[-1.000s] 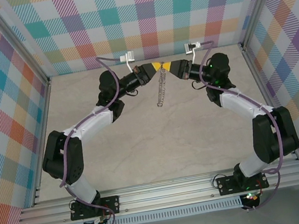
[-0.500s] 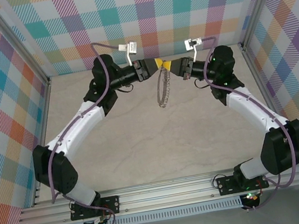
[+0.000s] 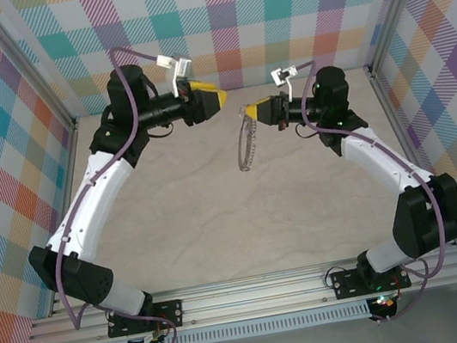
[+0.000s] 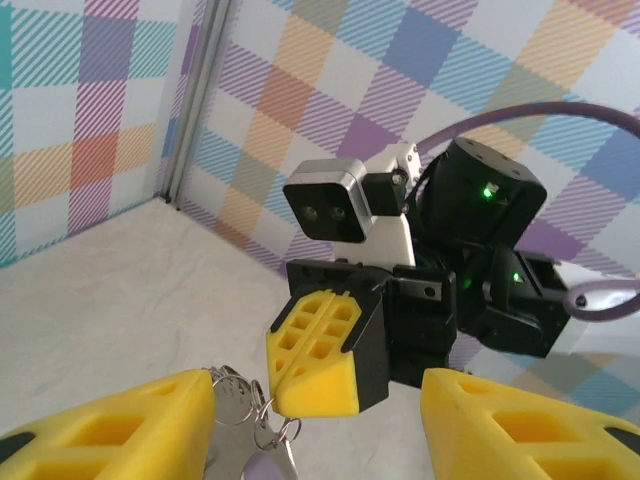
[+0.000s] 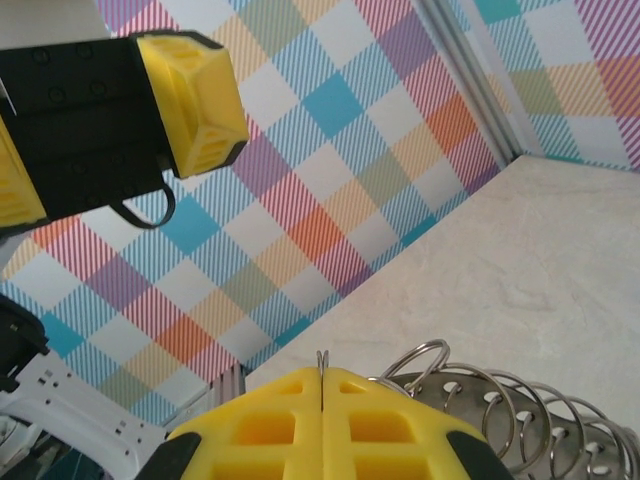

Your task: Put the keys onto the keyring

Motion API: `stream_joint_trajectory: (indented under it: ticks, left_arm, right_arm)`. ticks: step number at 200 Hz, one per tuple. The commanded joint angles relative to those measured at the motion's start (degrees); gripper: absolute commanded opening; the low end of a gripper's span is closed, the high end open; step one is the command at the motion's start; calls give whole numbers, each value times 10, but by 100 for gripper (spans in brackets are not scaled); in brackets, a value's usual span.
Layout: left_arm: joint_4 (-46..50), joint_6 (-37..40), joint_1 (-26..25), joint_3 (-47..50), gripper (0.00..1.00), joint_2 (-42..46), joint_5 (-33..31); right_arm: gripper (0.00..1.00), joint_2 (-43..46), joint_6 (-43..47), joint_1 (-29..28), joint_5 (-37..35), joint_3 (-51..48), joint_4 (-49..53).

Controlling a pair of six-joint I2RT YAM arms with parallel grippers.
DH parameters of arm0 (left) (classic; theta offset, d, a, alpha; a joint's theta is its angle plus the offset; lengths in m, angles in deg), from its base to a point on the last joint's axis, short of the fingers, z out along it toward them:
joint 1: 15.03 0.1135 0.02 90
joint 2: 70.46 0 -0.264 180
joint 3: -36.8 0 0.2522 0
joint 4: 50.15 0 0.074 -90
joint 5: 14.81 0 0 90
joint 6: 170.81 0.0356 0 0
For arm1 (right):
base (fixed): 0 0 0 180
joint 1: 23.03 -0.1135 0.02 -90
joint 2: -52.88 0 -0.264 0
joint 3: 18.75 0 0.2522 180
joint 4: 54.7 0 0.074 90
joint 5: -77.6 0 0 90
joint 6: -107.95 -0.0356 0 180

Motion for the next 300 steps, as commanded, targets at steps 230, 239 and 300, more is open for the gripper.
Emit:
stream_joint_trajectory:
  ticks: [230,239,300]
  left_arm:
    - [152,129,22,-157,30,-142,236]
    - [152,129,21,-158,30,-143,237]
    - [164,131,13,-174,29,-153,253]
  right_arm:
    - [0,-3,-29,-1,72,60,-79]
    - [0,-3,-31,-1,72,60,-80]
    - [0,-1,-43,-1,73,58,-97]
